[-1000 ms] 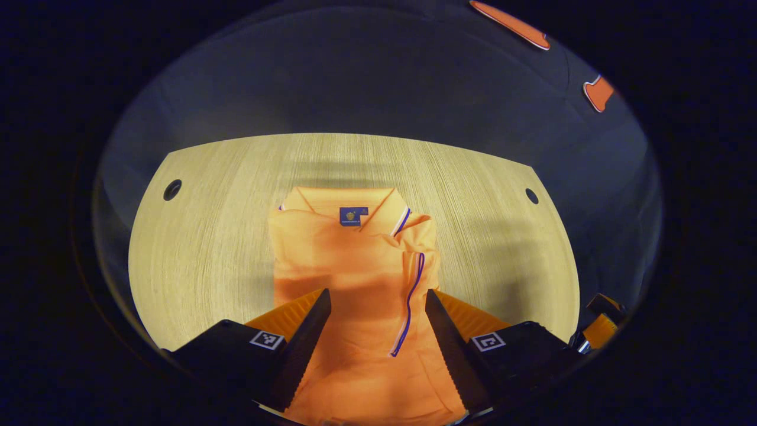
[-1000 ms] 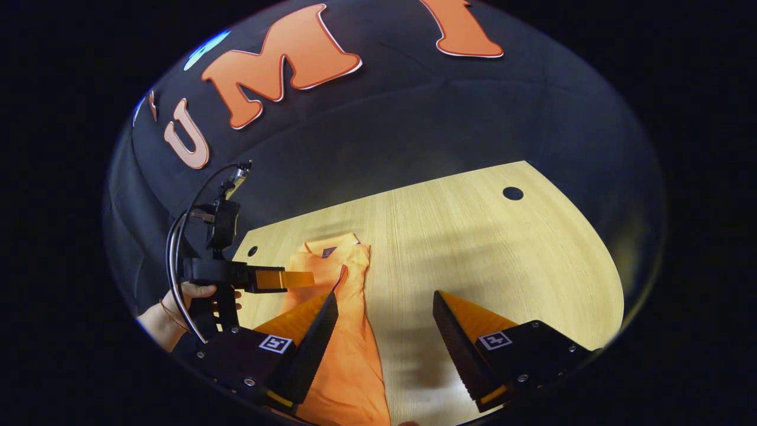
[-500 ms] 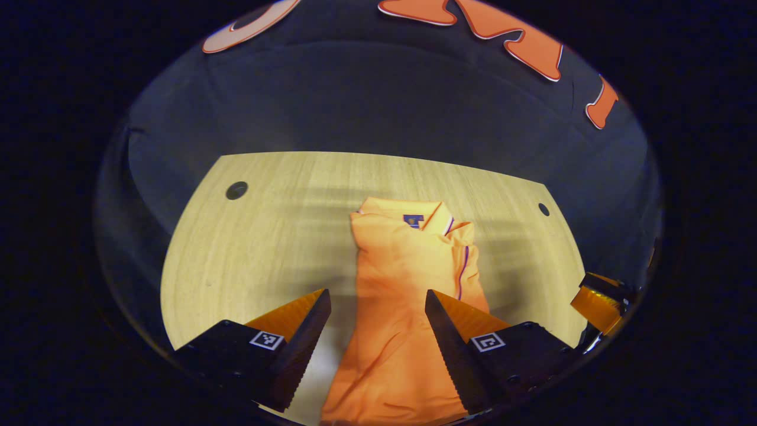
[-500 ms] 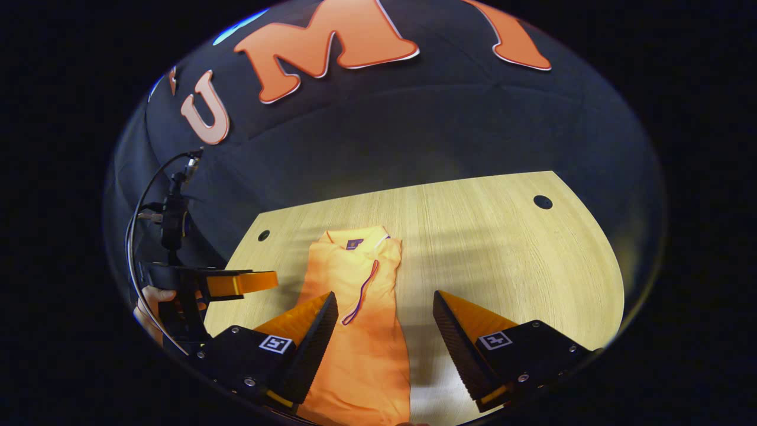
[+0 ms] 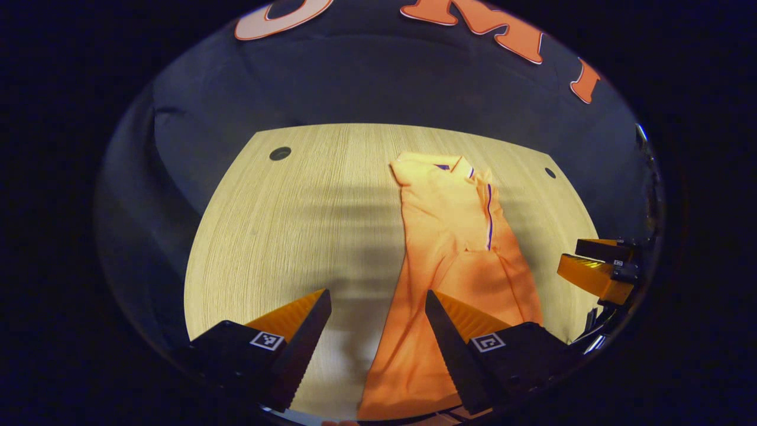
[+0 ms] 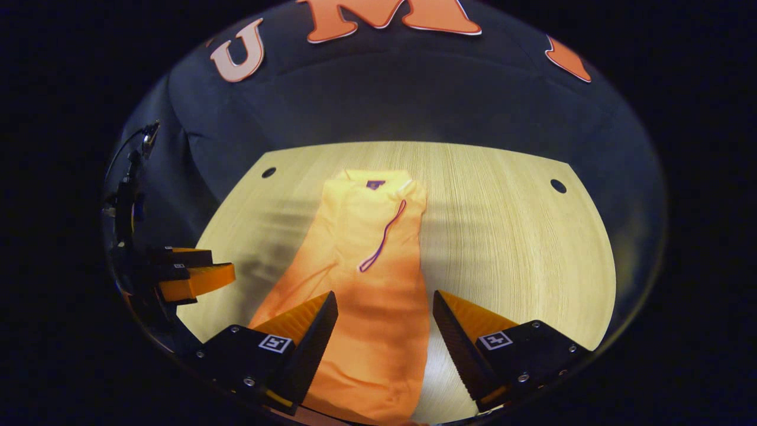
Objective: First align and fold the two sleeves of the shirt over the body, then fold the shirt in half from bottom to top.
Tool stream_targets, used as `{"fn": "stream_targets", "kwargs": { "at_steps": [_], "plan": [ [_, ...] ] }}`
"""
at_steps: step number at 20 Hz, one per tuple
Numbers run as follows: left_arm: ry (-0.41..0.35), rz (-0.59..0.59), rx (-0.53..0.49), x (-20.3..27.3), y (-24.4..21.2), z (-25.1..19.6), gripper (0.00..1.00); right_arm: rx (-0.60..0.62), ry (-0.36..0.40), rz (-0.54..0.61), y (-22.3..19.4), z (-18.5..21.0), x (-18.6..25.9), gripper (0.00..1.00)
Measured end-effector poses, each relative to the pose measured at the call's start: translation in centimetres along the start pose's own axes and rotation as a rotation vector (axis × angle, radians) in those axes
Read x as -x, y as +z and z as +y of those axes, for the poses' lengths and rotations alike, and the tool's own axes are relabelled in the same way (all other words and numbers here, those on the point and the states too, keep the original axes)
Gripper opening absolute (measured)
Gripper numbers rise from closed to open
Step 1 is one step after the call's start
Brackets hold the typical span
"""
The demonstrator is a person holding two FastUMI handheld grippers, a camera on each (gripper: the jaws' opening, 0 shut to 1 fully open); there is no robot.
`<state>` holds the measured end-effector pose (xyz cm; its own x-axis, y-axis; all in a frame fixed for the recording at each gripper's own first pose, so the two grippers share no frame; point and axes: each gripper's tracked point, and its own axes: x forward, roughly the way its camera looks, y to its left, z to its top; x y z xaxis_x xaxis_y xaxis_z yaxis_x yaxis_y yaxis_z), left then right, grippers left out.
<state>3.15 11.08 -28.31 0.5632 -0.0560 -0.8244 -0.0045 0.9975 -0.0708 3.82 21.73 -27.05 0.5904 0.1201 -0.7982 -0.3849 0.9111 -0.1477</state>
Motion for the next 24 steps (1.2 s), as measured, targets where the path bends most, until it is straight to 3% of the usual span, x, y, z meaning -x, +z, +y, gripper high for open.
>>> {"fn": "stream_targets", "kwargs": {
  "at_steps": [3,8,14,24],
  "plan": [
    [-0.023,0.044,0.038,1.6,-4.0,-0.4,0.99,0.018,-0.043,0.069,-4.3,-0.3,1.2,0.99],
    [-0.008,0.143,-0.011,2.7,-11.0,-0.8,0.99,0.010,-0.066,0.213,-12.0,0.2,2.4,0.99],
    [0.002,0.285,-0.009,2.9,-18.3,-2.8,0.99,-0.029,-0.052,0.387,-20.3,1.6,3.8,0.99],
    [0.079,0.432,0.002,0.7,-23.2,-3.1,0.99,-0.033,-0.114,0.489,-24.8,0.5,2.8,0.99]
  ]
}}
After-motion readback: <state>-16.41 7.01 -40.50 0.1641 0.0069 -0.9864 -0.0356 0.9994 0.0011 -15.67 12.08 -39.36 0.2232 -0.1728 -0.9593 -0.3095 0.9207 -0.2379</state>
